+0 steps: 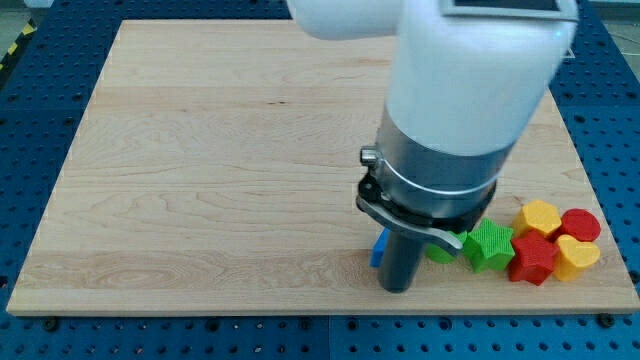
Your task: Slightly move the blue triangle upwards
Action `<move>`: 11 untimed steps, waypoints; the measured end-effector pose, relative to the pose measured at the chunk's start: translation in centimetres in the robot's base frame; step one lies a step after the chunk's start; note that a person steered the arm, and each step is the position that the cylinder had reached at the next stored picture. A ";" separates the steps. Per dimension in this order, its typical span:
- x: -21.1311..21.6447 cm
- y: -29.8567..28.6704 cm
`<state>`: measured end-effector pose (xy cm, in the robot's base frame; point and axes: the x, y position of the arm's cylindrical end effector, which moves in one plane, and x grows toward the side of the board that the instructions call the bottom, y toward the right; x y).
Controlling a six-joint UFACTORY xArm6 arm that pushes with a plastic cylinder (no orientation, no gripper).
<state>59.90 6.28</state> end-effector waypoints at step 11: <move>-3.0 -4.9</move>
